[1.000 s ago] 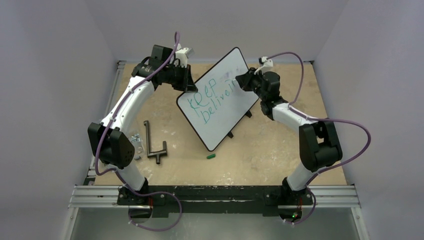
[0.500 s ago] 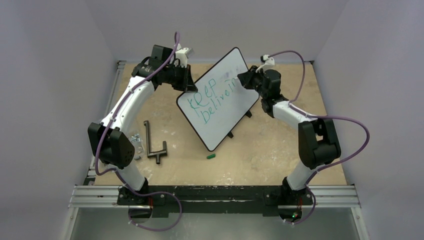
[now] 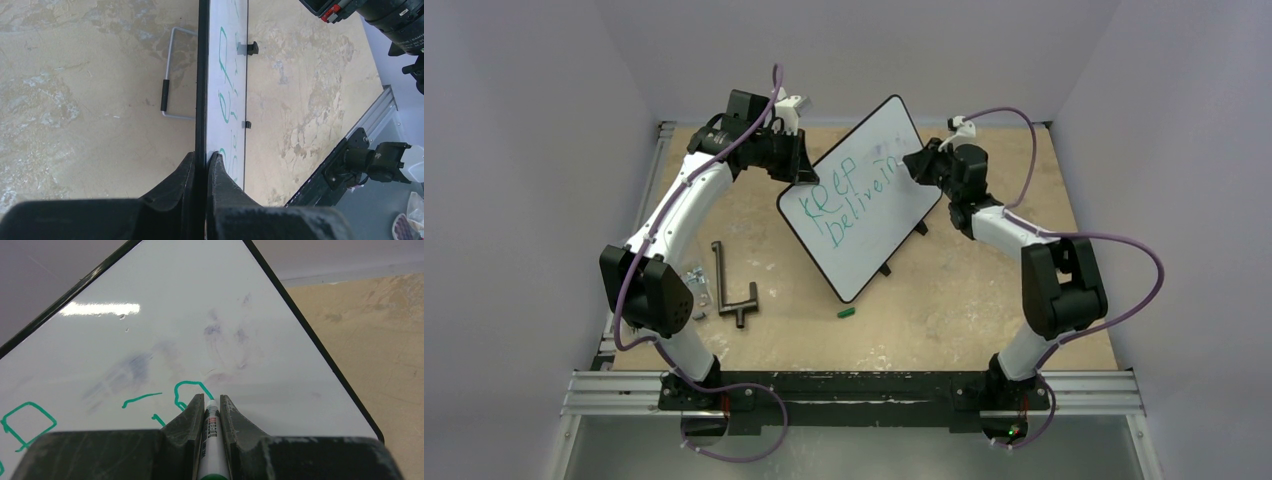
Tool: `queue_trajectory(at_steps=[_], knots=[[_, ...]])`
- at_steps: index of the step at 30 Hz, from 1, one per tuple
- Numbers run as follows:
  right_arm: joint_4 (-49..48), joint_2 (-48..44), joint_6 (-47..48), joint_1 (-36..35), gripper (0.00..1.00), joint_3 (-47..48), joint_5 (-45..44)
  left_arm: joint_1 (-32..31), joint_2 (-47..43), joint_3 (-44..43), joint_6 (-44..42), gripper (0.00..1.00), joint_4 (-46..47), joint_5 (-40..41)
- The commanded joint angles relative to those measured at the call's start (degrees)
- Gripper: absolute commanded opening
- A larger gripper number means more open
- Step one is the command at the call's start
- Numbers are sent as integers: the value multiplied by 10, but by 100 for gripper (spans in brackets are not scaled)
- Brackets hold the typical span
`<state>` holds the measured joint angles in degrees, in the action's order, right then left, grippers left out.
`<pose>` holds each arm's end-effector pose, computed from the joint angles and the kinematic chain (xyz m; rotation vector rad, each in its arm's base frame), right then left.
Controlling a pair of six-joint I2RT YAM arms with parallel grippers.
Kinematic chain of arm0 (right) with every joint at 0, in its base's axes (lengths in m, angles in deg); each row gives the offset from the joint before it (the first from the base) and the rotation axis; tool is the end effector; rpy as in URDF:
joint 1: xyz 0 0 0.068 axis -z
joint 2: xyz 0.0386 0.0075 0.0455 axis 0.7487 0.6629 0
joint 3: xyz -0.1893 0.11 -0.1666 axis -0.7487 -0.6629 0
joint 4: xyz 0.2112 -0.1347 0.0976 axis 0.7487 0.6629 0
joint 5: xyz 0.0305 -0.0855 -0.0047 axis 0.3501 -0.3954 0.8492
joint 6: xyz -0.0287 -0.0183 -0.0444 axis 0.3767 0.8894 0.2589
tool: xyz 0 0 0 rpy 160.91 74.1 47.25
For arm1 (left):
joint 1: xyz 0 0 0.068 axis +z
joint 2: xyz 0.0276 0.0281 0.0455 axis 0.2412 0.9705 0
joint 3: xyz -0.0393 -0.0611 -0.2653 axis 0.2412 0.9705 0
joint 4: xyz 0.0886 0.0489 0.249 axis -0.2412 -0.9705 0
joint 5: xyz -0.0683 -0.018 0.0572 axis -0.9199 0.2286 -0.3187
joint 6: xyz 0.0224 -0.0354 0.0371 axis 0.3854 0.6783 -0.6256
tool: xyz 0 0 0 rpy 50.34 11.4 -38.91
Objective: Write a sentence on the whiteboard
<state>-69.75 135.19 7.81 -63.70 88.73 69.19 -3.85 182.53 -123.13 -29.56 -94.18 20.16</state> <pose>0.3821 0.1100 0.2540 0.0524 1.7634 0.6558 0.3595 -0.1347 0.3641 0.4258 2.3427 -0.8148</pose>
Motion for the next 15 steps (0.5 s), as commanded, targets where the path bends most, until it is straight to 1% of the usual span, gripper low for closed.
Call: queue_trajectory(at_steps=[1, 15], knots=[[15, -23, 2, -4, 0, -9, 5, 8, -17, 6, -65, 0, -18, 134], [31, -83, 14, -2, 0, -4, -28, 7, -19, 7, -64, 0, -17, 135]])
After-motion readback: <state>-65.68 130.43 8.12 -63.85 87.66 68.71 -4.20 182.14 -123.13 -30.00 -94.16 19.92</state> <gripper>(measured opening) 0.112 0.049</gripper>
